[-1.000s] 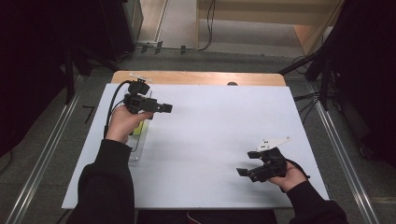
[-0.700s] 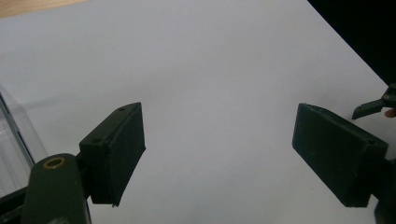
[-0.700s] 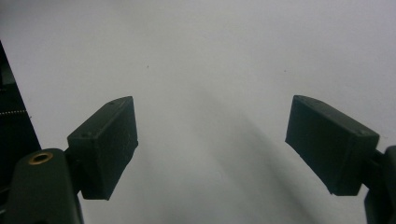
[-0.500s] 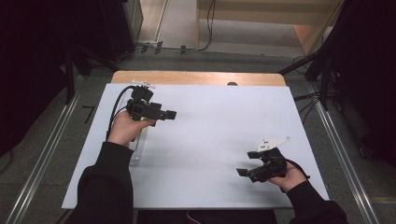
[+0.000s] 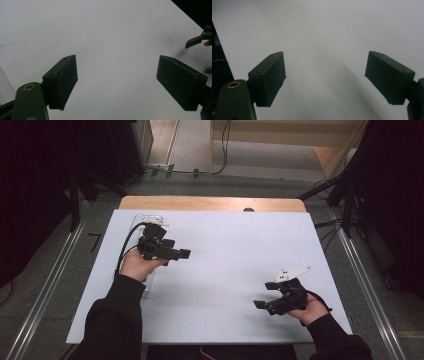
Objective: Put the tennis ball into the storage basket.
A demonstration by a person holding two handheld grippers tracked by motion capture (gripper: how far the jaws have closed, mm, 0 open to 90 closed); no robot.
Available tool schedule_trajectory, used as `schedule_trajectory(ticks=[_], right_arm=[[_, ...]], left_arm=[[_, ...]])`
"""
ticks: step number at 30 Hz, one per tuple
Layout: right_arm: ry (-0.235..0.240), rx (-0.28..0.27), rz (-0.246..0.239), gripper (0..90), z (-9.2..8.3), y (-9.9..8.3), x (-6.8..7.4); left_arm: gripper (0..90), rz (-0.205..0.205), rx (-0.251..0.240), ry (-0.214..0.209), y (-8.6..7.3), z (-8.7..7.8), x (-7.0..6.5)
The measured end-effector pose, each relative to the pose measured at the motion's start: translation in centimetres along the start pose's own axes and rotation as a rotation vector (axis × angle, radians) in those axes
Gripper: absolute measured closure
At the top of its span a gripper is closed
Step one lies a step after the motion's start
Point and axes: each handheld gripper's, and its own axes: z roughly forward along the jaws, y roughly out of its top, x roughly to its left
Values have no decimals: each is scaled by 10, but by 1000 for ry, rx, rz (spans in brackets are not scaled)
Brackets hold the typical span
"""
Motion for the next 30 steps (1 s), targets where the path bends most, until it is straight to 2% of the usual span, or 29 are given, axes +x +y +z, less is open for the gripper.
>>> schedule_trajectory(ticks=[7,9,12,16,21,30], right_arm=[[-2,0,3,148,0,0,0],[-1,0,1,148,0,0,0],[0,-1,2,148,0,0,0],[-2,0,3,148,0,0,0],[-2,0,1,147,0,0,0],[-3,1,2,148,0,0,0]], left_arm=[[177,3,-9,-10,-11,-2,-4],[177,10,-10,-5,-14,-2,-5],[177,17,2,28,-19,-1,-8],[177,28,6,13,-25,1,-12],[177,47,-6,16,-31,1,-17],[177,50,-10,-1,-42,2,-22]])
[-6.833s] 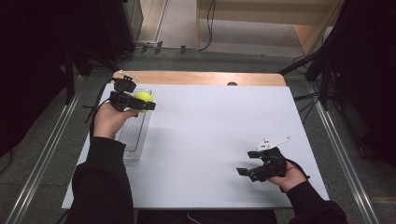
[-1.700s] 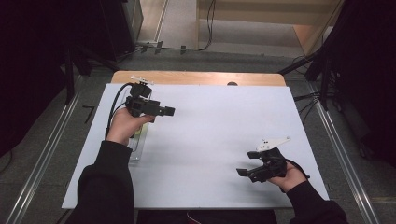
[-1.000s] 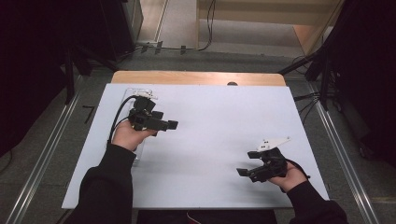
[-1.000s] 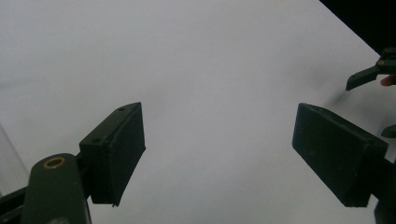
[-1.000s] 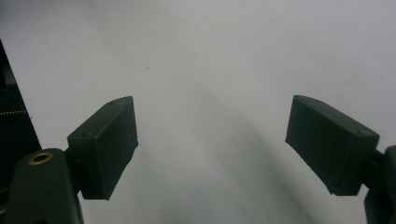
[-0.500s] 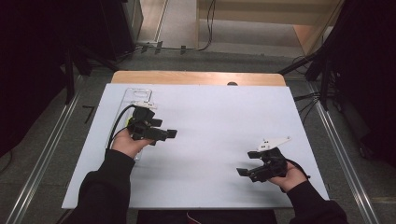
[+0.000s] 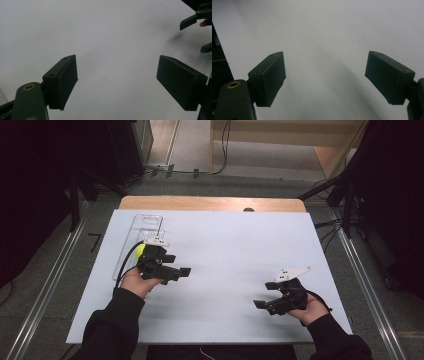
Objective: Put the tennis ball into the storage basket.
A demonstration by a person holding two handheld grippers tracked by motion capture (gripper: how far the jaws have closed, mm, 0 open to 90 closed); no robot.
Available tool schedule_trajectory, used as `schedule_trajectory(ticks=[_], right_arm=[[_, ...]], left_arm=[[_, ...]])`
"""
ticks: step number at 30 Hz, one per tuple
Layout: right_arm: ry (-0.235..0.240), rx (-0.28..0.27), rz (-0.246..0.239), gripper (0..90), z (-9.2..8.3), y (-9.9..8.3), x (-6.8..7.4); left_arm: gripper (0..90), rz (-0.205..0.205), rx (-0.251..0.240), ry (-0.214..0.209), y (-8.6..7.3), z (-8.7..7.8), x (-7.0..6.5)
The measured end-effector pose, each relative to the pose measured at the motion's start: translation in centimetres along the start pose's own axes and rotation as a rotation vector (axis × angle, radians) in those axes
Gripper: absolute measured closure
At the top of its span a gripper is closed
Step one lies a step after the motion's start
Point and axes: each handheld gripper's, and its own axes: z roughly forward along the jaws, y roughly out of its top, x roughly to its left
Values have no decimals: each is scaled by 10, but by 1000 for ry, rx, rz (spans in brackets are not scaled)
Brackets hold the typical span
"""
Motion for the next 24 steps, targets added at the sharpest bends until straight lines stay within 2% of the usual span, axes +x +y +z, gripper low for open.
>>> schedule_trajectory(ticks=[24], right_arm=[[-4,3,2,148,0,0,0]], left_arm=[[177,46,24,-6,-29,2,-12]])
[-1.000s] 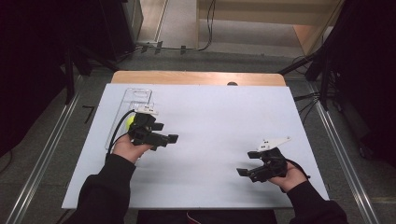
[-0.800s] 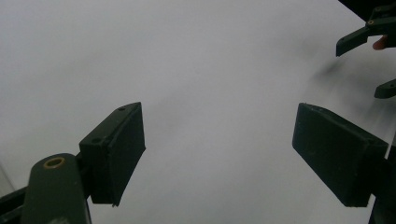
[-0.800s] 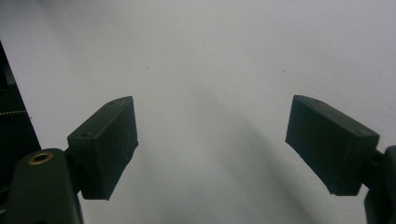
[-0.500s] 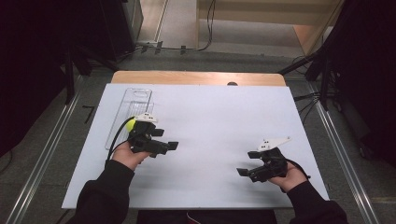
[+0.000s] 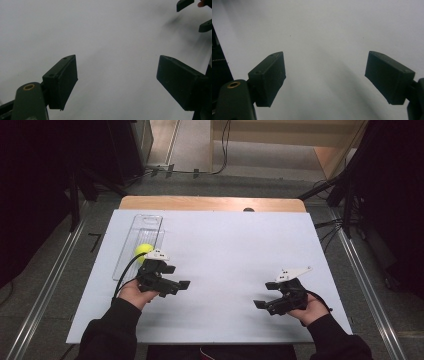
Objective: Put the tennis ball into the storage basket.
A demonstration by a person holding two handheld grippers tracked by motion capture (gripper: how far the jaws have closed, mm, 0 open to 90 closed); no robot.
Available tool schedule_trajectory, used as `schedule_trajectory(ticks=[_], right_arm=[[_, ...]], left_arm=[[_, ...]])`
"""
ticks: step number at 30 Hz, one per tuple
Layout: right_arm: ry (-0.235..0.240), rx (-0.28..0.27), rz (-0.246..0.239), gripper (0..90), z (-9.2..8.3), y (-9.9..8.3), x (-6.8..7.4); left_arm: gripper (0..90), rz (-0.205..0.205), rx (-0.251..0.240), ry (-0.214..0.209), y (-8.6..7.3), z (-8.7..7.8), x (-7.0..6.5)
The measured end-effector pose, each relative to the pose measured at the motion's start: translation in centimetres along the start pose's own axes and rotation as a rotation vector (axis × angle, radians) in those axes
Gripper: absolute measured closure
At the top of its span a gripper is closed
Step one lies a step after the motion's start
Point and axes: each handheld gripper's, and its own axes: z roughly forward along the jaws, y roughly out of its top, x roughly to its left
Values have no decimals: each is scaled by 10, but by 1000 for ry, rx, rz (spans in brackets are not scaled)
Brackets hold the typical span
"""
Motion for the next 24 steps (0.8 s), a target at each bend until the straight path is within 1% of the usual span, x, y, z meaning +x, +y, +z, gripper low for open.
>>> schedule_trajectory(ticks=[4,6,9,12,14,20,21,22,24], right_arm=[[-1,-1,0,148,0,0,0],[0,0,0,148,0,0,0],[1,0,-2,148,0,0,0],[-1,1,0,148,0,0,0],[0,1,-1,148,0,0,0],[0,1,-1,147,0,0,0],[-1,1,-2,148,0,0,0],[-2,2,-1,148,0,0,0],[-2,2,0,148,0,0,0]], left_arm=[[177,-13,2,-8,-9,0,-1],[177,-14,7,-17,-13,0,0],[177,-10,23,-15,-20,1,0],[177,-8,21,-8,-24,-1,-2],[177,-9,18,-15,-26,-3,-2],[177,-12,29,-12,-33,-6,0],[177,-15,24,-13,-34,-6,0],[177,-10,29,-15,-35,-7,1],[177,-11,29,-8,-36,-8,1]])
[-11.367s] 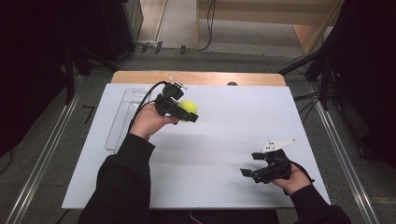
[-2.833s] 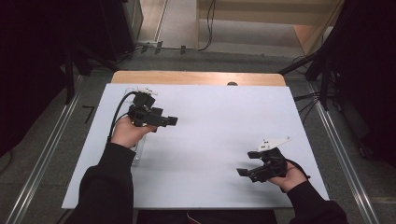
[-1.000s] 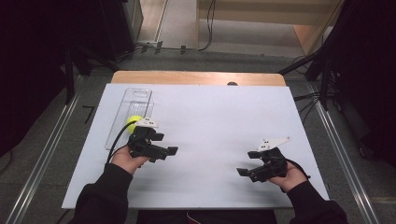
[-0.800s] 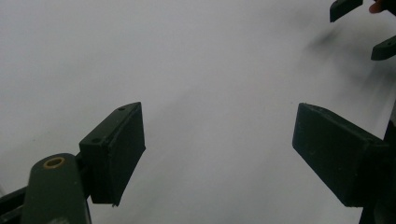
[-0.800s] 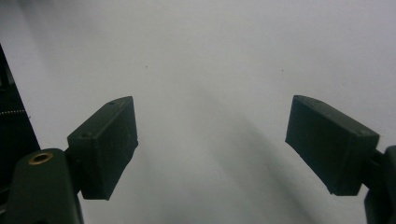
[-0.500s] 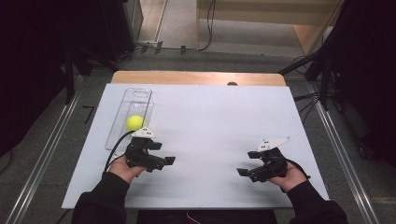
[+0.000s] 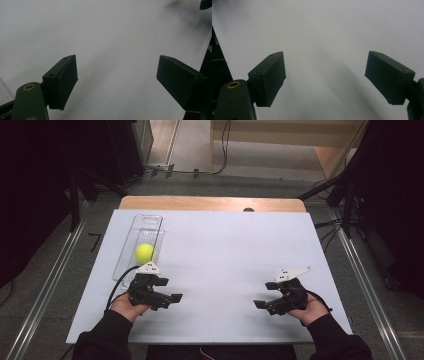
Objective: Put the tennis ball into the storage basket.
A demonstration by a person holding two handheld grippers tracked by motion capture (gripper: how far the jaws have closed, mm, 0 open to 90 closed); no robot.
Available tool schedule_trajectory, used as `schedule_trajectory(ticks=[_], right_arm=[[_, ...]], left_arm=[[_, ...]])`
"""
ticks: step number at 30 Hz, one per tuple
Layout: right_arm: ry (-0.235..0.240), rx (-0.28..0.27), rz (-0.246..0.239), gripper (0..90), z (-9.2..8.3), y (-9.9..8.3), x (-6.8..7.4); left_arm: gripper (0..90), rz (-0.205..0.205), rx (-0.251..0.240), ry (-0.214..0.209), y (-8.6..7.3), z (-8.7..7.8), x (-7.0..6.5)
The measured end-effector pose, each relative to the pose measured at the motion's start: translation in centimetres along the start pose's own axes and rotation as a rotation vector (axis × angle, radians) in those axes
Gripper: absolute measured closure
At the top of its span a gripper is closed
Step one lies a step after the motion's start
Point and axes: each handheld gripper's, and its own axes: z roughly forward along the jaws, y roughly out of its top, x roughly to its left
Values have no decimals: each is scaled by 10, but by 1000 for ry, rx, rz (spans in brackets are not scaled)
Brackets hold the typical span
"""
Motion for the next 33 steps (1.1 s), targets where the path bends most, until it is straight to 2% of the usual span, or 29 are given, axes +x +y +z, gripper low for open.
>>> schedule_trajectory(ticks=[1,10,17,33], right_arm=[[0,0,-1,148,0,0,0],[0,2,-2,148,0,0,0],[0,2,-2,148,0,0,-1],[-3,2,0,148,0,0,0]], left_arm=[[177,-2,-1,8,-1,0,0],[177,12,6,-3,-9,-5,0],[177,17,30,-9,-14,-6,0],[177,20,49,-15,-16,-5,1]])
